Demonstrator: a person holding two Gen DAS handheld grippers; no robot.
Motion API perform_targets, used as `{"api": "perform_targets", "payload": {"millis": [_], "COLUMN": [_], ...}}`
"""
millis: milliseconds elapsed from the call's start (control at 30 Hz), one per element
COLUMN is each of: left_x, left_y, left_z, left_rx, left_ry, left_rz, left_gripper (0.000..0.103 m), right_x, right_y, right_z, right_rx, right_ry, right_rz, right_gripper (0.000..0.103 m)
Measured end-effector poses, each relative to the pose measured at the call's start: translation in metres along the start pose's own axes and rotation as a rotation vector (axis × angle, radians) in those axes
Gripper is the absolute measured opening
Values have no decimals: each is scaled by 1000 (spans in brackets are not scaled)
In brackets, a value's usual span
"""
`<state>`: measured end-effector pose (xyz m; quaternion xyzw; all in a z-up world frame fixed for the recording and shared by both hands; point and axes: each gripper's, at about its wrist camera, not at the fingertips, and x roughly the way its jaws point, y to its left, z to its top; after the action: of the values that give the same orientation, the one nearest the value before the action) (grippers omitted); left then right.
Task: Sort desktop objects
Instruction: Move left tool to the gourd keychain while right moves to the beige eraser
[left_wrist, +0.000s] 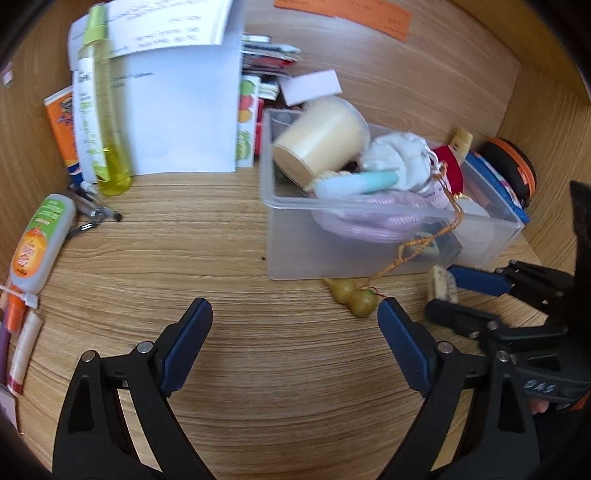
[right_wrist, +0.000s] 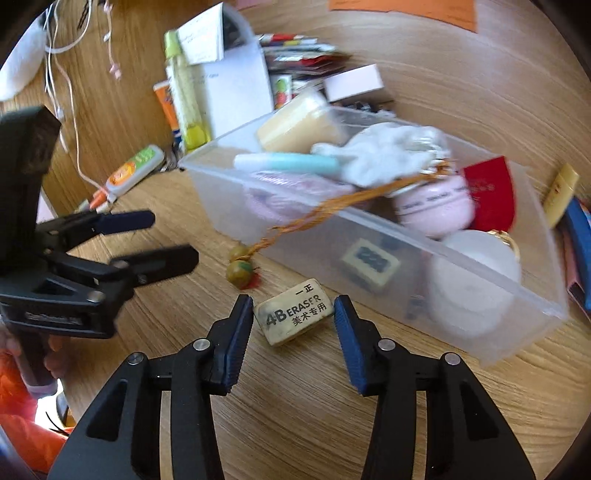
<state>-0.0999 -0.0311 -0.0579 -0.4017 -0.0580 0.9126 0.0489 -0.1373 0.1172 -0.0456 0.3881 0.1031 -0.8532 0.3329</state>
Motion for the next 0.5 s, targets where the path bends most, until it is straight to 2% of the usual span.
{"api": "perform_targets", "payload": {"millis": [133,367,500], "left_x": [9,16,25], "left_y": [-11,-30,-39], "left_z": [0,5,5], "left_rx": [24,38,60], "left_ry": [27,34,56], "left_rz": [21,76,76], "left_gripper": [82,77,67], "right_x": [-12,-25,-26], "right_y": [-14,-27,-30], "right_z": [-5,-11,-11], "right_rx": [37,66,85], "right_ry": [-34,-78,-88], "right_rz": [26,81,110], "right_gripper": [42,42,42]}}
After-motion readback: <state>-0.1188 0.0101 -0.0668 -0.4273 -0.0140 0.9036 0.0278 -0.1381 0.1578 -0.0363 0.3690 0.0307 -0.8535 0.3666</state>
